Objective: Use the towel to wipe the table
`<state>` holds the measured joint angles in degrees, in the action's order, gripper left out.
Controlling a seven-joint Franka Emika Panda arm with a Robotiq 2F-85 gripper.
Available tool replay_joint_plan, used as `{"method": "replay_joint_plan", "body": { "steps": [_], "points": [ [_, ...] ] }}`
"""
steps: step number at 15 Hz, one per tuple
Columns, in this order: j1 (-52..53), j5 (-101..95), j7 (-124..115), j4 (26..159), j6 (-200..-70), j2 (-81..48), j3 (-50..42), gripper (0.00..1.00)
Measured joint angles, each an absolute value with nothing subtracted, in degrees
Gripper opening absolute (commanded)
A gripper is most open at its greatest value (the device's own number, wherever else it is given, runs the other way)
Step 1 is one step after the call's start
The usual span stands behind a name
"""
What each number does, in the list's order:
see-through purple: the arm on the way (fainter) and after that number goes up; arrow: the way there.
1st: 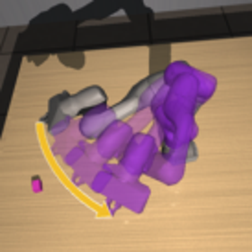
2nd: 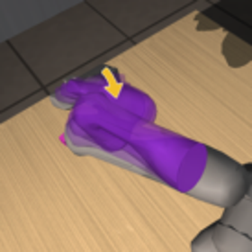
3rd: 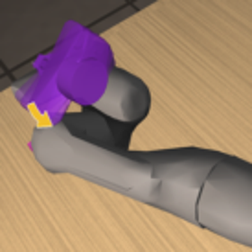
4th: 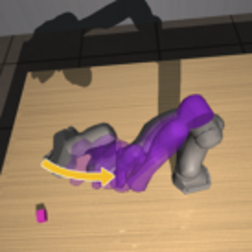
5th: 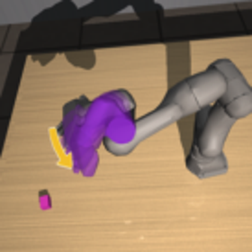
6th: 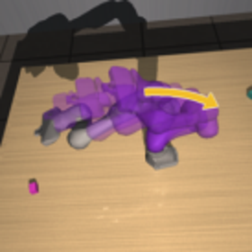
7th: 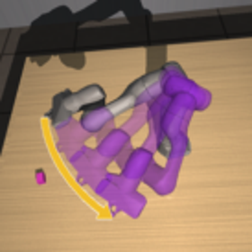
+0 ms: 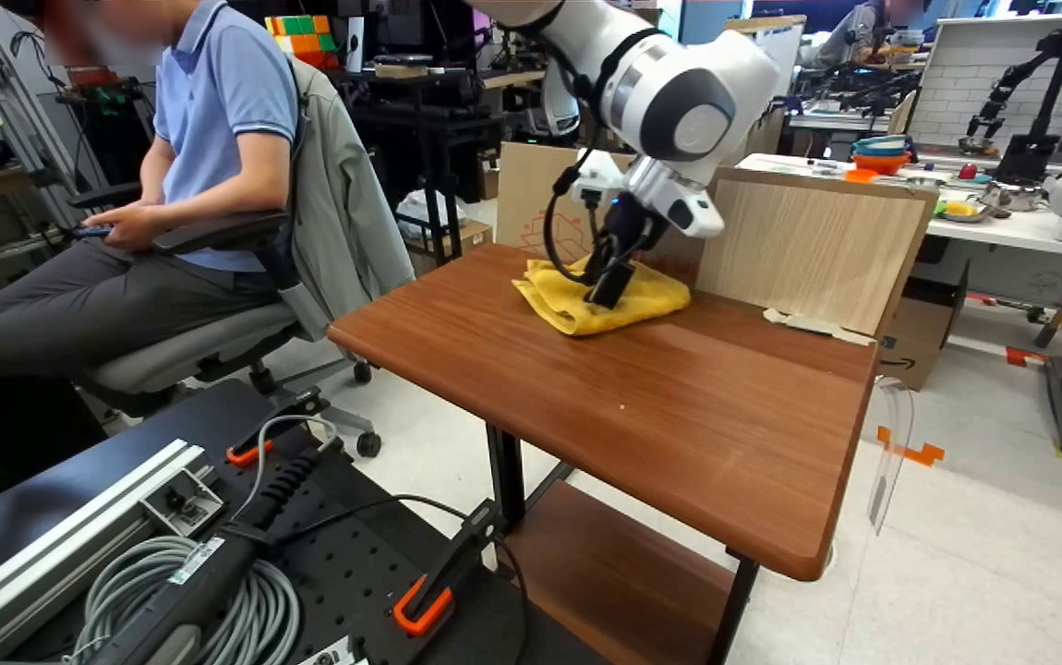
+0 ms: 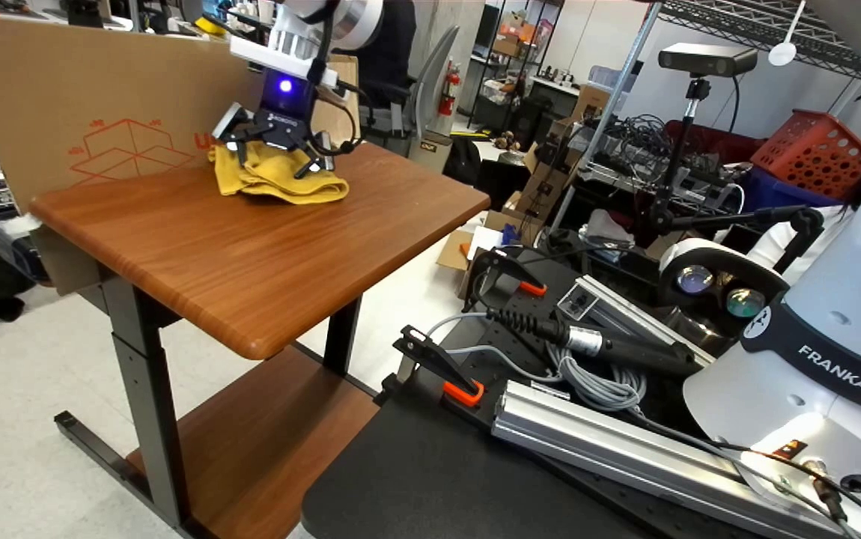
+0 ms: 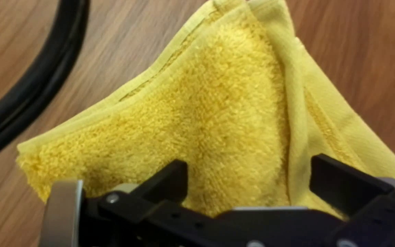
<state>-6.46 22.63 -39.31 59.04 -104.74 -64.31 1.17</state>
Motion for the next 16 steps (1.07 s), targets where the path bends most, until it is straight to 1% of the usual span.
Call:
{"method": "replay_joint_plan", "body": {
  "steps": [4,12,16],
  "points": [
    [-2.5,22.6,-34.1,66.4,-103.4,-61.3,3.2,1.0],
    [3.5,22.6,-24.2,83.8,-98.5,-53.4,4.6,1.0],
    [4.0,22.6,-23.8,85.3,-98.7,-52.5,4.0,1.0]
  ]
}}
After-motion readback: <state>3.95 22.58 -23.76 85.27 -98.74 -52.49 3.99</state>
